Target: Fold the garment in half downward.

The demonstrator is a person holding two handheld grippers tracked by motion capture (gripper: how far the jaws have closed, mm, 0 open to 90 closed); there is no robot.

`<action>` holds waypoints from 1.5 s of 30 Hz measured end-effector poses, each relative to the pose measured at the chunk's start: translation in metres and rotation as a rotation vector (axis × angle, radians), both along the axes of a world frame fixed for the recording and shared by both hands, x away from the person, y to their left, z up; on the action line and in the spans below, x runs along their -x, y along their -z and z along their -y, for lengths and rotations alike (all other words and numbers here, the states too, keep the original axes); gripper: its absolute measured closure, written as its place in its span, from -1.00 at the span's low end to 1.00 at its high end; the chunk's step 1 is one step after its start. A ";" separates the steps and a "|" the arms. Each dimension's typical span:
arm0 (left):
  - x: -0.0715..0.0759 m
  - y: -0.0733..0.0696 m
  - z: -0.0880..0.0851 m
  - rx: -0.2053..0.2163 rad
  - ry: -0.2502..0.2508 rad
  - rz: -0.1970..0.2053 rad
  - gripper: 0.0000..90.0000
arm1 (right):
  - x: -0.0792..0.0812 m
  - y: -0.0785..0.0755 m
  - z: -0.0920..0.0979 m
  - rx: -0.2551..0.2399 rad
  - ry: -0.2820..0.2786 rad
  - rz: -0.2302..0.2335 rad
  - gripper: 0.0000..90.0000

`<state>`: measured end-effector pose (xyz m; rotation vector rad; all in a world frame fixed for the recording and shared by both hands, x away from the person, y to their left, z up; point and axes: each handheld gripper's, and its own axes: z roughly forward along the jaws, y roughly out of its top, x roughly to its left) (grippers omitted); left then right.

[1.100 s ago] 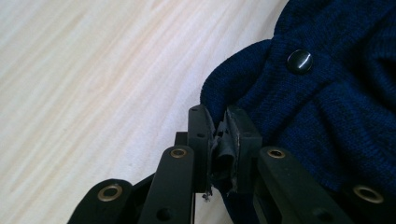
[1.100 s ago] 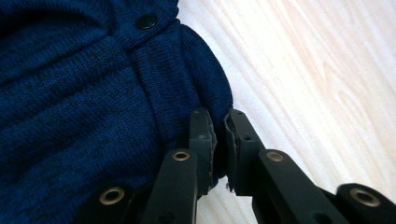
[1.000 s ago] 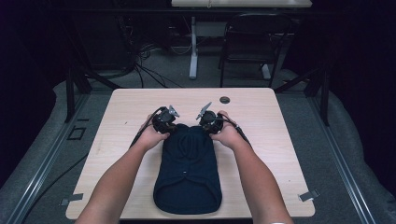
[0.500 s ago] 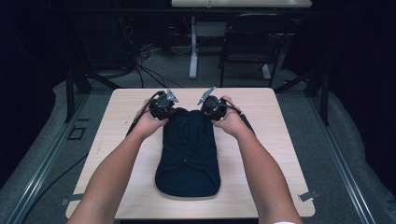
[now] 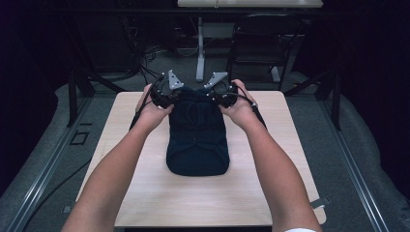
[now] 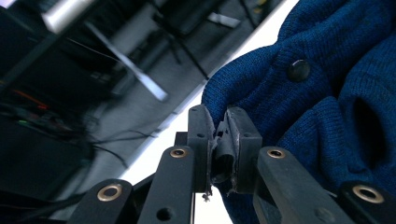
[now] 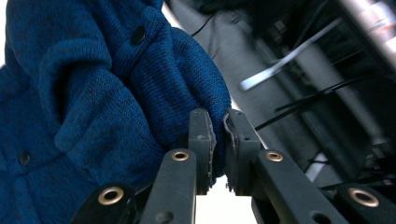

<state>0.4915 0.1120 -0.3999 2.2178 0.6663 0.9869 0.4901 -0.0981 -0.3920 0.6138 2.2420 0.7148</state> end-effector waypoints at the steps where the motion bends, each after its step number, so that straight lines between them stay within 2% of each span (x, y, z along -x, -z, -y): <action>1: 0.000 0.000 0.000 0.000 0.000 0.000 0.81 | 0.000 0.000 0.000 0.000 0.000 0.000 0.82; 2: 0.003 0.005 0.004 -0.029 0.002 0.003 0.81 | 0.002 0.002 -0.001 0.013 0.007 0.022 0.82; 4: 0.003 0.012 0.005 -0.034 0.004 -0.011 0.81 | 0.003 0.007 -0.002 0.032 0.010 0.014 0.82; 5: 0.003 0.016 0.005 -0.027 0.001 -0.019 0.81 | 0.003 0.011 -0.003 0.031 0.008 0.013 0.81; 7: 0.002 0.020 0.006 -0.042 0.005 -0.038 0.81 | 0.003 0.017 -0.003 0.030 0.008 -0.003 0.81; 11: 0.003 0.028 0.005 -0.025 0.004 -0.054 0.81 | 0.004 0.025 -0.003 0.043 0.006 -0.020 0.82; 13: 0.004 0.031 0.004 -0.014 0.003 -0.062 0.81 | 0.004 0.026 -0.003 0.031 -0.001 -0.027 0.81; 20: 0.008 0.035 0.005 -0.023 0.013 -0.065 0.81 | 0.006 0.029 -0.004 0.027 0.003 -0.034 0.81; 23: 0.015 0.037 0.006 -0.045 0.031 -0.056 0.81 | 0.007 0.029 -0.004 0.011 0.001 -0.034 0.82; 27: 0.021 0.039 0.007 -0.053 0.044 -0.049 0.81 | 0.009 0.029 -0.003 0.008 0.001 -0.035 0.81; 31: 0.034 0.046 0.006 -0.062 0.067 -0.055 0.81 | 0.015 0.029 -0.002 0.016 -0.016 -0.036 0.81; 32: 0.037 0.048 0.006 -0.061 0.070 -0.056 0.81 | 0.017 0.030 -0.002 0.003 -0.022 -0.029 0.81; 34: 0.041 0.052 0.006 -0.054 0.071 -0.061 0.81 | 0.021 0.030 -0.002 0.015 -0.040 -0.027 0.81; 40: 0.056 0.061 0.008 -0.069 0.093 -0.081 0.81 | 0.035 0.032 -0.002 0.034 -0.080 -0.034 0.81; 45: 0.070 0.066 0.012 -0.061 0.127 -0.101 0.81 | 0.049 0.038 0.003 0.055 -0.104 -0.034 0.81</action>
